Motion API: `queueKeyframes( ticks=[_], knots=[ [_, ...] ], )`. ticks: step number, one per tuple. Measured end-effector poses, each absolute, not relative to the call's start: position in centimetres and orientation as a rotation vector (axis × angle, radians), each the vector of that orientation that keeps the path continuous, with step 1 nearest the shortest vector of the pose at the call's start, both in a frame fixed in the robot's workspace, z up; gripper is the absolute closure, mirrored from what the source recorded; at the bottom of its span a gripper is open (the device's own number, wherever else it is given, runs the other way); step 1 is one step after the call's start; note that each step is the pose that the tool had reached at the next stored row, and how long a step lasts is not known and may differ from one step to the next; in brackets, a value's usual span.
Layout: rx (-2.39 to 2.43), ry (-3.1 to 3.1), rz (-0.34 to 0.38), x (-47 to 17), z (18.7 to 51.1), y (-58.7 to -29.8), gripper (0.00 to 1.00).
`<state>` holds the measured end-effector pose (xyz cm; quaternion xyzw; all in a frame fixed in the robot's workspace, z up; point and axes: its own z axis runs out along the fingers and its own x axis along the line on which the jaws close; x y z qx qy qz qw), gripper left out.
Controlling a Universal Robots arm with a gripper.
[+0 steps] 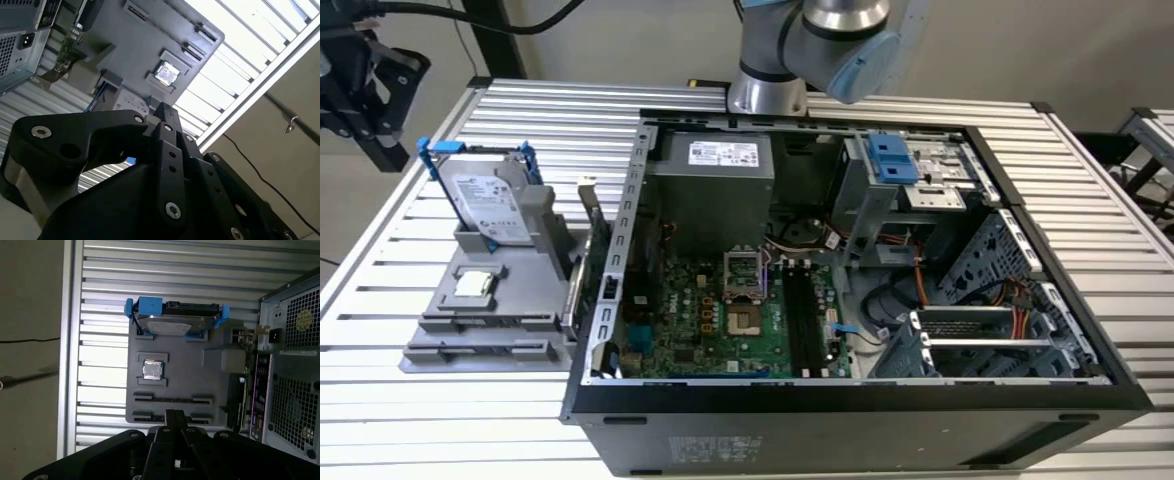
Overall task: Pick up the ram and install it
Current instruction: 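Reach for the ram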
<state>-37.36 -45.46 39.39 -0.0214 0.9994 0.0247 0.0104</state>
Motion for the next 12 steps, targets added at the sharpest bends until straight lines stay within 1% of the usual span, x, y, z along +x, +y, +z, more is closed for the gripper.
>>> queueKeyframes(
  ticks=[12],
  knots=[
    [-0.062,3.12,0.077,-37.3,39.4,-47.3,1.0]
  ],
)
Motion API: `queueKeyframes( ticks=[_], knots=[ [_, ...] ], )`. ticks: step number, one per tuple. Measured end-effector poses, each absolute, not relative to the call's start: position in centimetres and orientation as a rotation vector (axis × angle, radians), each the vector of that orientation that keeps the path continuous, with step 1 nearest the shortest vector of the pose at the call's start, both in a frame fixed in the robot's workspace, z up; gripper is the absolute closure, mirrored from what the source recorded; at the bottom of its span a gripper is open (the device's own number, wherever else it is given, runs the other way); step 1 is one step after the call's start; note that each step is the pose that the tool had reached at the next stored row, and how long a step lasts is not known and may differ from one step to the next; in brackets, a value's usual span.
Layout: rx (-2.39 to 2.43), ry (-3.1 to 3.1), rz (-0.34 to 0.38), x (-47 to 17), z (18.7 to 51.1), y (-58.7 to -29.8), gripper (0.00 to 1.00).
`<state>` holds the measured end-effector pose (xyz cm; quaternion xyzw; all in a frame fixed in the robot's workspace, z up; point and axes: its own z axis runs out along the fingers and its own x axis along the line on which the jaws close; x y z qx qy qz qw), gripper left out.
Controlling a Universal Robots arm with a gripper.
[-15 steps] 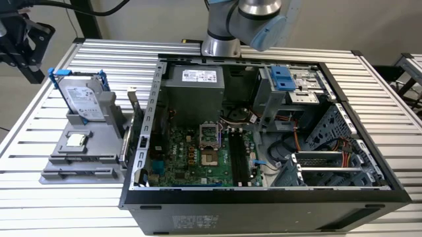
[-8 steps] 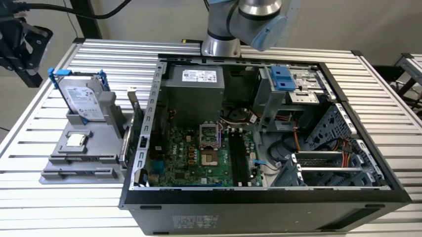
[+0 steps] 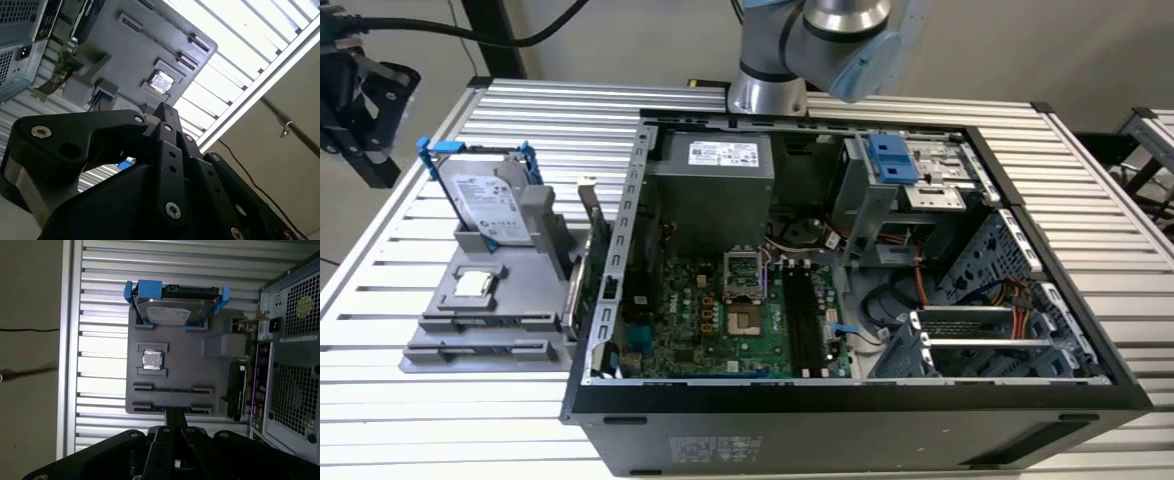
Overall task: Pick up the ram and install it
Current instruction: 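Reach for the ram, then pick up the ram and move it above insertion slot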
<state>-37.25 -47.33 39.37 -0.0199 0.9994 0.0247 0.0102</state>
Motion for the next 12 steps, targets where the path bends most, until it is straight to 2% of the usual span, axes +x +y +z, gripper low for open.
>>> queueKeyframes(
  ticks=[12],
  knots=[
    [-0.056,3.12,0.077,-37.1,39.3,-49.2,1.0]
  ],
)
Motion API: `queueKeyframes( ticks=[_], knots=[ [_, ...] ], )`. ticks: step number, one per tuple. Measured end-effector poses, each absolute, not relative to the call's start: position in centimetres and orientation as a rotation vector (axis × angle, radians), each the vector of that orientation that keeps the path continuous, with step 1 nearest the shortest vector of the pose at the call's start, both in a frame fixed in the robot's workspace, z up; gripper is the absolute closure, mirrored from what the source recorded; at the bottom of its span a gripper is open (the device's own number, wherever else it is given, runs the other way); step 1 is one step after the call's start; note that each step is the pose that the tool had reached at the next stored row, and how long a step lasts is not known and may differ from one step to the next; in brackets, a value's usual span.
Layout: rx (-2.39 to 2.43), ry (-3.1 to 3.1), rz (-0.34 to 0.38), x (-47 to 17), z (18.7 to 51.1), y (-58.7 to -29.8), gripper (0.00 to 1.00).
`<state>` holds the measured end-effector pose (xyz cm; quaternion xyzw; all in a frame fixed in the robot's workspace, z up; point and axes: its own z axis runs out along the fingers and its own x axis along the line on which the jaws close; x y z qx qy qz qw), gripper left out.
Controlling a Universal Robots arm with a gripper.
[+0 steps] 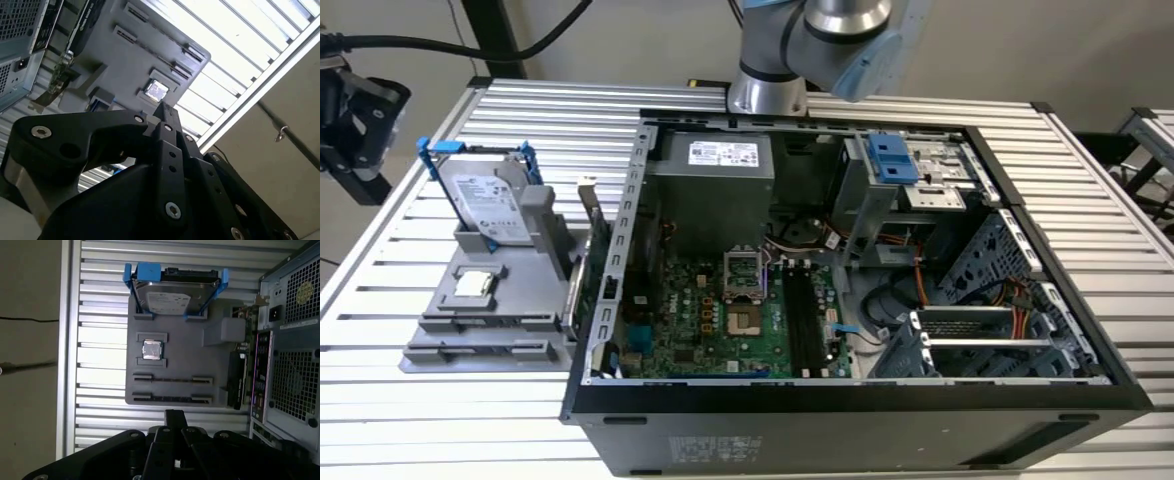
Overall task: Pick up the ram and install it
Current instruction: 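Pick up the ram and move it above insertion slot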
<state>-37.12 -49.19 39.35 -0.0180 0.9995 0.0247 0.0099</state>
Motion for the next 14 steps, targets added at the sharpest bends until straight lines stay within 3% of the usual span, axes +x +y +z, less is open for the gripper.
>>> queueKeyframes(
  ticks=[14],
  knots=[
    [-0.052,3.121,0.077,-37.05,39.34,-50.04,1.0]
  ],
)
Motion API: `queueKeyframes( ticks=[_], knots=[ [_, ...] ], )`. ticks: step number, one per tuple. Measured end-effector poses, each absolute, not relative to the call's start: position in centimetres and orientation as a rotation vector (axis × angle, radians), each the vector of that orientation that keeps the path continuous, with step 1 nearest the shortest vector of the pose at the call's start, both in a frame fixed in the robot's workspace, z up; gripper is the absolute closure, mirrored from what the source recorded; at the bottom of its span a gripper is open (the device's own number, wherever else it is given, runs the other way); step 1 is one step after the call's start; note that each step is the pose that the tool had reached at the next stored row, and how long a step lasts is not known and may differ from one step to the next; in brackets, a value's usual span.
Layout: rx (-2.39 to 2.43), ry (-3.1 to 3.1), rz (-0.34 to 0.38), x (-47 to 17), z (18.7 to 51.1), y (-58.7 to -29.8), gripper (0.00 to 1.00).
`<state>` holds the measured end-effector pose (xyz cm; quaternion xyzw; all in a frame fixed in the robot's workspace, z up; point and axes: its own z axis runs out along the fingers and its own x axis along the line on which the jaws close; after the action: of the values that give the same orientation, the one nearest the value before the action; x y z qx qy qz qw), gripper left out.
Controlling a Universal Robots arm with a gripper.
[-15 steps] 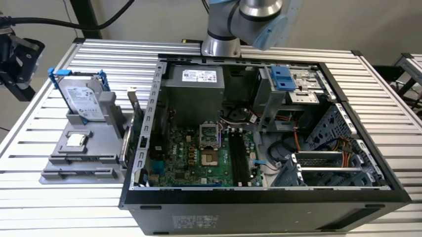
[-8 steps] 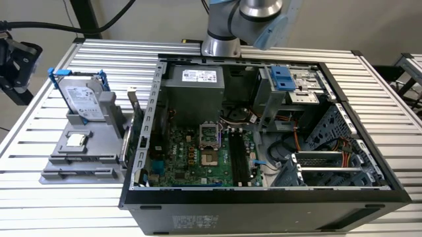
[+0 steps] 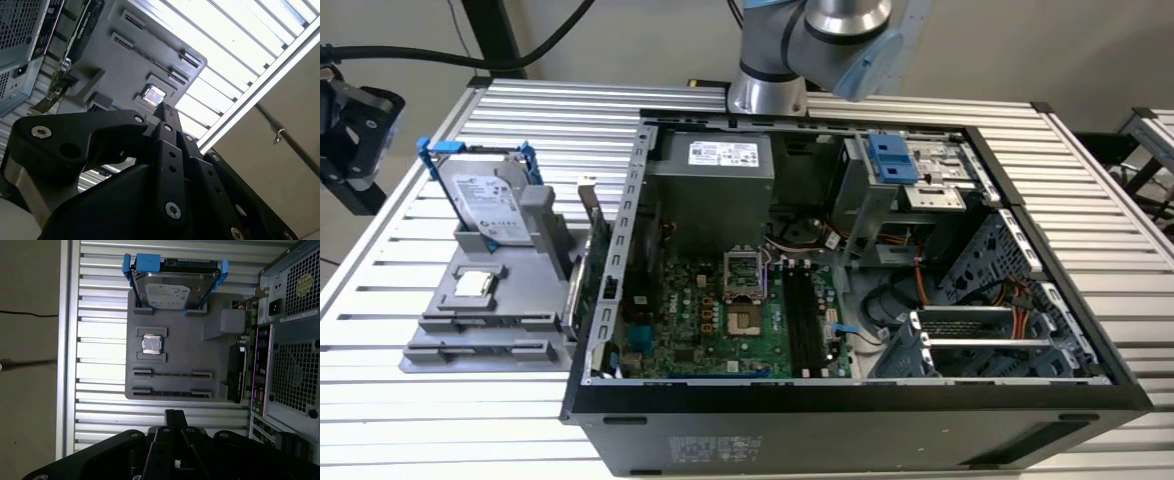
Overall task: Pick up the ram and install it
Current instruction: 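Pick up the ram and move it above insertion slot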
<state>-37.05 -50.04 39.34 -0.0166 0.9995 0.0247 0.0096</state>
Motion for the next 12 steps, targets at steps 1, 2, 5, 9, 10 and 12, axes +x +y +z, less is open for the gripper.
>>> queueKeyframes(
  ticks=[1,2,5,9,10,12],
  knots=[
    [-0.052,3.121,0.077,-37.05,39.34,-50.04,1.0],
    [-0.052,3.121,0.077,-37.05,39.34,-50.04,1.0],
    [-0.052,3.121,0.077,-37.04,39.34,-50.04,1.0],
    [-0.074,3.121,0.077,-37.05,39.33,-50.04,1.0],
    [-0.085,3.121,0.077,-37.05,39.34,-50.04,1.0],
    [-0.113,3.121,0.077,-37.05,39.34,-50.04,1.0]
  ],
)
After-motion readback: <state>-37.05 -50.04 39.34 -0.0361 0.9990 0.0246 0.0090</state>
